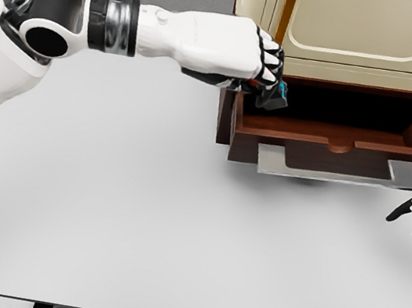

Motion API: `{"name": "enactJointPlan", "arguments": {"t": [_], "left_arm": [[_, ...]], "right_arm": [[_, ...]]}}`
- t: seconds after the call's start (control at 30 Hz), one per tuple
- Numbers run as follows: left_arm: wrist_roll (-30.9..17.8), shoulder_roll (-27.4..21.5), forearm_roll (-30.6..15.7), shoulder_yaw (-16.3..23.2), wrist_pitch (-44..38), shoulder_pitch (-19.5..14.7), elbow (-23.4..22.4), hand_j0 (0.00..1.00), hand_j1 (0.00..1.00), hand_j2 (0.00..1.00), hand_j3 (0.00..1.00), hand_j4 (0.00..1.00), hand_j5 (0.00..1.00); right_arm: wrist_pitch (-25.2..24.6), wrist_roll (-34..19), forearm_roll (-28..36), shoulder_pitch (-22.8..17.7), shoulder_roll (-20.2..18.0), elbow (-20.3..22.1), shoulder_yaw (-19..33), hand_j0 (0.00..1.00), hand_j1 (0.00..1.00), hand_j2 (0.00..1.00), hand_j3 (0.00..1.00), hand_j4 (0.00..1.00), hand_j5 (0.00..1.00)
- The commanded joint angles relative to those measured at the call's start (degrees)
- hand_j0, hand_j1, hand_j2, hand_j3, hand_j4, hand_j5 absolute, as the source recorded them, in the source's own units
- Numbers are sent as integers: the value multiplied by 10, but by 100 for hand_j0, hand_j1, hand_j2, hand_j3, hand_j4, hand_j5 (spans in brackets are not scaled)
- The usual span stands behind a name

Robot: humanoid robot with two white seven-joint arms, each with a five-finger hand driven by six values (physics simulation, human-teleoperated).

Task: Put the switch into the drawer with left arm, and close the drawer with right arm

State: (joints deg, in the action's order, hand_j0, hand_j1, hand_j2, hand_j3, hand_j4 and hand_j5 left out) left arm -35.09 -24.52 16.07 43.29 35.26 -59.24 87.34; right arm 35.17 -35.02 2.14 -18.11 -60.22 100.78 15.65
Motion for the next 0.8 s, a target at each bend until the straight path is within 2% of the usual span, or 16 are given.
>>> {"name": "enactJointPlan", "arguments": {"t": [0.0, 0.07, 0.3, 0.57, 0.7, 0.77], "left_arm": [[1, 32, 12, 0, -3, 0, -16, 40, 40, 40, 40, 40, 40], [1, 50, 22, 1, -3, -1, -50, 40, 40, 40, 40, 40, 40], [1, 90, 70, 2, -3, 4, -76, 40, 40, 40, 40, 40, 40], [1, 130, 71, 0, -3, 4, -111, 40, 40, 40, 40, 40, 40], [1, 130, 72, 1, -3, 4, -112, 41, 41, 41, 41, 41, 41], [1, 130, 71, 0, -3, 4, -113, 45, 45, 45, 45, 45, 45]], "right_arm": [[-2, 0, 4, 0, -1, 0, 0, 62, 62, 62, 62, 62, 62], [-2, 0, 4, -2, -2, 0, 0, 63, 63, 63, 63, 63, 63], [-2, 0, 4, -4, -2, -1, -1, 63, 63, 63, 63, 63, 63], [-2, 0, 4, -4, -2, 0, -4, 61, 61, 61, 61, 61, 61], [-2, 0, 4, -4, -2, 0, -5, 59, 59, 59, 59, 59, 59], [-2, 0, 4, -4, -2, 0, -5, 57, 57, 57, 57, 57, 57]]}}
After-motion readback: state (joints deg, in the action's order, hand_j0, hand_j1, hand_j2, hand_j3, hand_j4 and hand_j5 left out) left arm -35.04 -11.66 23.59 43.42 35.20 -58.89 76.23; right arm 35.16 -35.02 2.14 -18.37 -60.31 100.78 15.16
